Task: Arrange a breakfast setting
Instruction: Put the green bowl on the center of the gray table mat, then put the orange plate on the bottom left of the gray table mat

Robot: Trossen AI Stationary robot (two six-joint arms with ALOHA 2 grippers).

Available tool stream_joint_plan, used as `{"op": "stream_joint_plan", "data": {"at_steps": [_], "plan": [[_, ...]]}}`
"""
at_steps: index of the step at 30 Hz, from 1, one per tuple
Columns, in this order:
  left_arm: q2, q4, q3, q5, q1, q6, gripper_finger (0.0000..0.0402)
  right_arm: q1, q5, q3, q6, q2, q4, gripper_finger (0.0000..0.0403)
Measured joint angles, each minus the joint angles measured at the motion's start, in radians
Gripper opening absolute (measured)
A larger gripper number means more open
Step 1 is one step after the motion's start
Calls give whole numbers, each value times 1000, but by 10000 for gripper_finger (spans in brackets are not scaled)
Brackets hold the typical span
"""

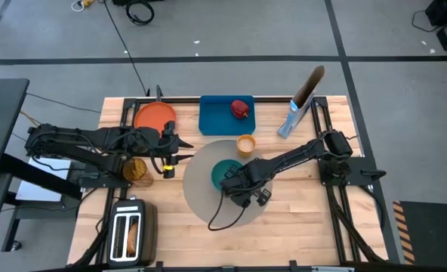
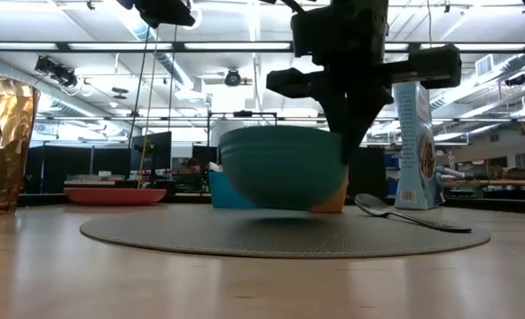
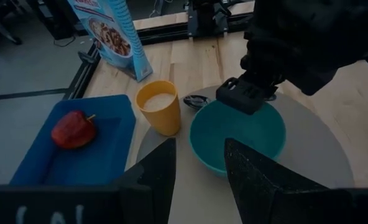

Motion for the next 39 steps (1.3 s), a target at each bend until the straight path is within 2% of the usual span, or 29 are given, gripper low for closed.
{"op": "stream_joint_plan", "data": {"at_steps": [8,19,33,39], "plan": [[0,0,0,0,-1,0,144,0,29,0,2,0,6,35],[0,0,0,0,-1,1,144,0,28,0,23,0,6,26],[0,0,0,0,-1,1,144,12,-21,0,70,-1,13,73],[0,0,0,0,-1,1,144,39,3,0,87,-20,13,87]]}}
